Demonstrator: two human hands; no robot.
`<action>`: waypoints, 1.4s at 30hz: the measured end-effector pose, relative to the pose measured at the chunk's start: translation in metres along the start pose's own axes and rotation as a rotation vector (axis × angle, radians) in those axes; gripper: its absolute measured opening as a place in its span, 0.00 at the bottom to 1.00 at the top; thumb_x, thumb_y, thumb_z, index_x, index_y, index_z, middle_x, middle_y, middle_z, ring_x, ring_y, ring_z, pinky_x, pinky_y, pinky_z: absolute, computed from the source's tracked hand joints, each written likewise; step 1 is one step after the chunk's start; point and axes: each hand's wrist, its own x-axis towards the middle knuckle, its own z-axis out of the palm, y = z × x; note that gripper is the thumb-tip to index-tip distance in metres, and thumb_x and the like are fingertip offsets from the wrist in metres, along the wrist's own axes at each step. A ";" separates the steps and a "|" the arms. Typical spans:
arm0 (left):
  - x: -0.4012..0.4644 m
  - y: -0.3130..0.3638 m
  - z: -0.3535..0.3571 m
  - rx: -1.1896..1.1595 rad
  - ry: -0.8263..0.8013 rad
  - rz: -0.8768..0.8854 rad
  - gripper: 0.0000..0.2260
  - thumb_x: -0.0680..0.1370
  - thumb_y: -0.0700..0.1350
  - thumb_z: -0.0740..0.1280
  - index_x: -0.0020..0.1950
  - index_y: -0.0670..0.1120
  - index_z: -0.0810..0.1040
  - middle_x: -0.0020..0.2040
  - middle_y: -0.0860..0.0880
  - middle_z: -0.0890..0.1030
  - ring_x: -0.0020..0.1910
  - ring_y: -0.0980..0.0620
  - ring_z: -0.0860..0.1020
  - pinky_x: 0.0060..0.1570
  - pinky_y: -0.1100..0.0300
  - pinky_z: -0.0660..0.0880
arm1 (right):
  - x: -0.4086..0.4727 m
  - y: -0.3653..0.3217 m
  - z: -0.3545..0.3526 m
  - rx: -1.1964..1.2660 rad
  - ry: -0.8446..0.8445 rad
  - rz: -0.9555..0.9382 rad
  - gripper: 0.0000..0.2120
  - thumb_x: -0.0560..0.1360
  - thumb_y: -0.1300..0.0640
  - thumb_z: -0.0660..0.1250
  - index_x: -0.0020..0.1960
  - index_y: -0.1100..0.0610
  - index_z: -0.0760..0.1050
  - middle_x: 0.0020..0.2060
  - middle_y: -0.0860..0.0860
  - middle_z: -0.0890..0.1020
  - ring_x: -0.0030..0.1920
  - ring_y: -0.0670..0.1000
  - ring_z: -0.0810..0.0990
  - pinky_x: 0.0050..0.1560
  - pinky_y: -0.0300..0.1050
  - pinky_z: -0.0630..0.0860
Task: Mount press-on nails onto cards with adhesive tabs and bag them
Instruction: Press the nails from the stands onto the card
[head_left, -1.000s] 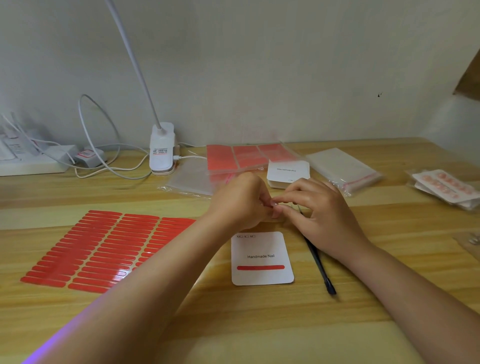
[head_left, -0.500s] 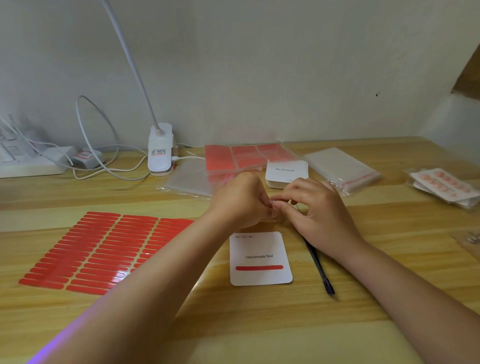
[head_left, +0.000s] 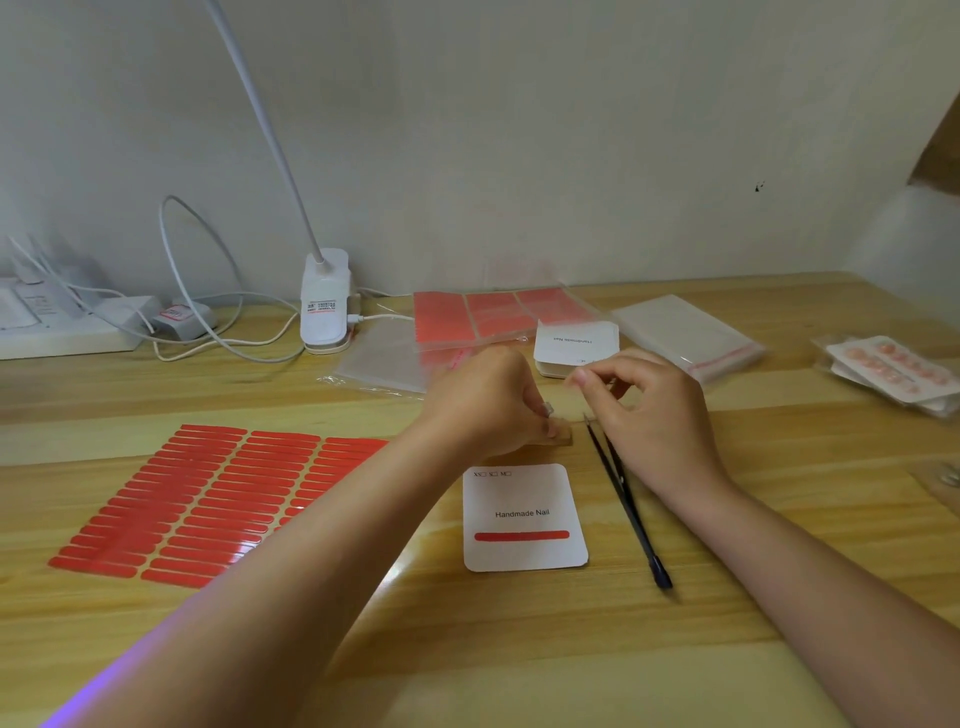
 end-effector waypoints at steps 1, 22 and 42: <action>-0.001 0.000 0.000 0.032 0.003 0.005 0.08 0.71 0.52 0.72 0.44 0.50 0.82 0.33 0.61 0.70 0.42 0.55 0.70 0.47 0.57 0.66 | 0.000 0.000 -0.001 -0.004 0.002 -0.004 0.05 0.73 0.58 0.68 0.41 0.56 0.82 0.36 0.45 0.80 0.37 0.46 0.76 0.44 0.38 0.71; -0.090 -0.068 -0.016 0.116 0.130 0.339 0.13 0.73 0.57 0.62 0.50 0.55 0.81 0.47 0.60 0.79 0.48 0.59 0.74 0.51 0.61 0.62 | -0.012 -0.038 -0.006 0.153 -0.090 -0.197 0.04 0.72 0.61 0.69 0.44 0.56 0.82 0.36 0.45 0.79 0.39 0.45 0.75 0.42 0.30 0.70; -0.091 -0.074 0.001 0.000 0.177 0.306 0.16 0.69 0.60 0.66 0.52 0.56 0.82 0.47 0.60 0.76 0.46 0.64 0.70 0.53 0.65 0.61 | -0.034 -0.039 0.004 -0.127 -0.432 -0.341 0.05 0.72 0.58 0.70 0.47 0.55 0.84 0.39 0.45 0.82 0.41 0.43 0.77 0.46 0.44 0.71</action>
